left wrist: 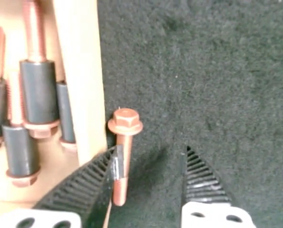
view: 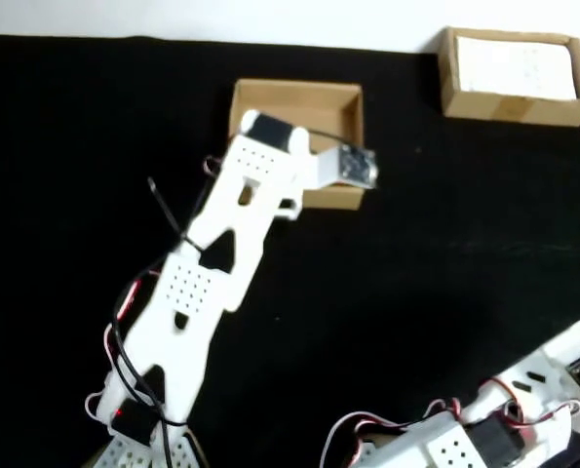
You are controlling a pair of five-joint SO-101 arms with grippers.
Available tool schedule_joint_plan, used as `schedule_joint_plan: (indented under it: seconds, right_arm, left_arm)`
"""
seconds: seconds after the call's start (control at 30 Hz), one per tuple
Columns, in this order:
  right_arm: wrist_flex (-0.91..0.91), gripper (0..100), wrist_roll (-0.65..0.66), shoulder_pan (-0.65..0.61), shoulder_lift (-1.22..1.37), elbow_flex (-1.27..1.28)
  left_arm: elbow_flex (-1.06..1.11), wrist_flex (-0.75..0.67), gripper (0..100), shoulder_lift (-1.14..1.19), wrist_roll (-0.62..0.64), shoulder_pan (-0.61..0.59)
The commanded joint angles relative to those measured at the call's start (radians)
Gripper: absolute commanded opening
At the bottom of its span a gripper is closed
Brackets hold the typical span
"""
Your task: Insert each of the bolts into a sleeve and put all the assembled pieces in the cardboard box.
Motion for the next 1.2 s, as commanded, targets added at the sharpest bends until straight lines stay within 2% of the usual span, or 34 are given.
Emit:
schedule_joint_plan:
  seconds: [0.0,0.23,0.43,0.53,0.6,0.63,0.83,0.93,1.03,1.1,1.17]
  right_arm:
    - [-0.024,0.8,0.008,-0.013,-0.008,0.022]
    - [-0.024,0.8,0.072,-0.013,-0.008,0.022]
    - [-0.024,0.8,0.077,-0.013,-0.008,0.016]
    - [-0.025,0.8,0.075,-0.024,-0.008,0.015]
    - [-0.024,0.8,0.075,-0.027,-0.008,0.015]
    - [-0.024,0.8,0.075,-0.027,-0.008,0.015]
    - [-0.024,0.8,0.071,-0.033,-0.008,0.015]
    - [-0.021,0.8,0.069,-0.090,-0.008,0.016]
    - [0.008,0.8,0.069,-0.191,-0.010,0.008]
    - [0.079,0.8,0.052,-0.269,-0.010,-0.036]
    - [0.183,0.8,-0.009,-0.337,-0.010,-0.102]
  left_arm:
    - [-0.027,-0.064,21,0.024,-0.018,-0.039]
    - [-0.027,-0.196,21,0.081,-0.015,-0.059]
    - [-0.019,-0.209,21,0.093,-0.020,-0.074]
    - [-0.019,-0.210,14,0.093,-0.021,-0.079]
    - [-0.019,-0.206,2,0.093,-0.021,-0.079]
    - [-0.019,-0.204,0,0.093,-0.021,-0.076]
    - [-0.073,-0.038,1,0.068,0.008,-0.054]
    - [-0.185,0.046,1,0.015,0.201,-0.042]
    - [-0.282,0.048,1,-0.073,0.506,-0.030]
    - [-0.326,0.049,1,-0.142,0.704,-0.019]
    - [-0.355,0.049,1,-0.220,0.852,-0.018]
